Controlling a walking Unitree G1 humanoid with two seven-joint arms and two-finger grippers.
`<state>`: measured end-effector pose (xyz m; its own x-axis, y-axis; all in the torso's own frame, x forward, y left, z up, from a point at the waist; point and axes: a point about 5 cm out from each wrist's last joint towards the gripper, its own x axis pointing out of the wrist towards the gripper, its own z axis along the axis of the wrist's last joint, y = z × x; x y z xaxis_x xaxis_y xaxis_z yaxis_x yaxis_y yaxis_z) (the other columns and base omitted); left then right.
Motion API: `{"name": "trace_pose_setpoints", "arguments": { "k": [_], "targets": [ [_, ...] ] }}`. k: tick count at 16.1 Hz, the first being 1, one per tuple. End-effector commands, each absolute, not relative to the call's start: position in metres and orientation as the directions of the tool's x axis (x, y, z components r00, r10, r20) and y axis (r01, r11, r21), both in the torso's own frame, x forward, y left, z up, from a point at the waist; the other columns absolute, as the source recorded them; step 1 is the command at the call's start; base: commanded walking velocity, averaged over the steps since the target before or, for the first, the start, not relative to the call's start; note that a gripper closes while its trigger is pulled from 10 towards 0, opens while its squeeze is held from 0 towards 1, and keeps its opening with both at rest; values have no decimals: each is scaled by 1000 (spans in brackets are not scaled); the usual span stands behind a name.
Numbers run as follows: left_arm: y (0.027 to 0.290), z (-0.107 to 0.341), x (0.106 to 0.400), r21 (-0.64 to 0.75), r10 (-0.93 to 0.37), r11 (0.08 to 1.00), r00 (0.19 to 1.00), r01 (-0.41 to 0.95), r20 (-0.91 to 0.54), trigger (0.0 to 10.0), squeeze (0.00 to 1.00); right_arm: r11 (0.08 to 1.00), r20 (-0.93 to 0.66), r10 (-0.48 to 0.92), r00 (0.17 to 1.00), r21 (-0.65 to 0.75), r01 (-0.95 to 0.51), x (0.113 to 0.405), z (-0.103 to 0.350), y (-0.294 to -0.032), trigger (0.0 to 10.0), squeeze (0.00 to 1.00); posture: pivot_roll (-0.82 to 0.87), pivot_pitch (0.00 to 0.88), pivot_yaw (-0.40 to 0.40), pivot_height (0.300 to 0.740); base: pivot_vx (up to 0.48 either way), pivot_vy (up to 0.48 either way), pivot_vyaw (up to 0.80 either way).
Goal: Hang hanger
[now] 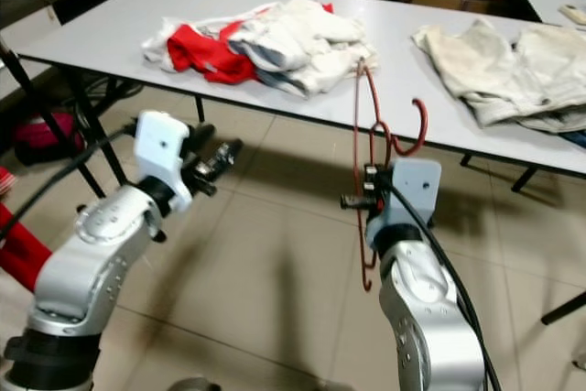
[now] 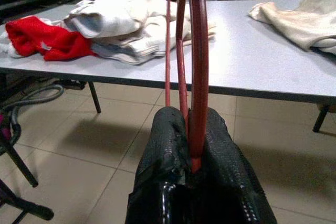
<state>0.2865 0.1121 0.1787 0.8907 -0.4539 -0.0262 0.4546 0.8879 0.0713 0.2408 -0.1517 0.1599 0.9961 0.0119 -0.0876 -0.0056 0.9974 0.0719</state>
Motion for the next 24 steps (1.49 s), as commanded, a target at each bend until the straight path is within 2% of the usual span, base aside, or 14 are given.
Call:
{"name": "trace_pose_setpoints", "arguments": {
  "k": [1, 2, 3, 4, 11, 16, 24],
  "targets": [
    [105, 180, 286, 75, -482, 873, 876, 482, -20, 10000, 0, 997, -74, -5, 997, 75, 11, 238, 162, -158, 0, 0, -22, 59, 15, 740, 0, -360, 0],
    [104, 180, 286, 75, -482, 873, 876, 482, -19, 10000, 0, 997, -74, -7, 997, 73, 13, 238, 162, -158, 0, 0, -22, 59, 15, 740, 0, -360, 0],
    [105, 180, 286, 76, -481, 873, 876, 481, -19, 10000, 0, 998, -79, -17, 997, 60, 21, 238, 161, -159, 6941, 0, -23, 56, 14, 740, 0, -356, 0],
    [105, 180, 286, 77, -481, 873, 877, 481, -20, 10000, 0, 998, -81, -20, 997, 55, 24, 238, 161, -160, 10000, 0, -23, 56, 14, 740, 0, -345, 0],
    [113, 176, 290, 81, -418, 904, 908, 420, -42, 10000, 0, 998, -79, 3, 997, 56, 1, 238, 162, -156, 10000, 0, -23, 53, 13, 740, 0, 0, 0],
    [112, 174, 288, 75, -420, 903, 906, 422, -44, 10000, 0, 999, -98, -7, 995, 46, 11, 239, 160, -158, 10000, 0, -24, 60, 8, 740, 0, 0, 0],
    [111, 175, 289, 49, -430, 901, 902, 431, -36, 10000, 0, 998, -103, -22, 994, 49, 27, 238, 160, -161, 10000, 0, -30, 69, 11, 740, 0, 0, -800]
  ]
}}
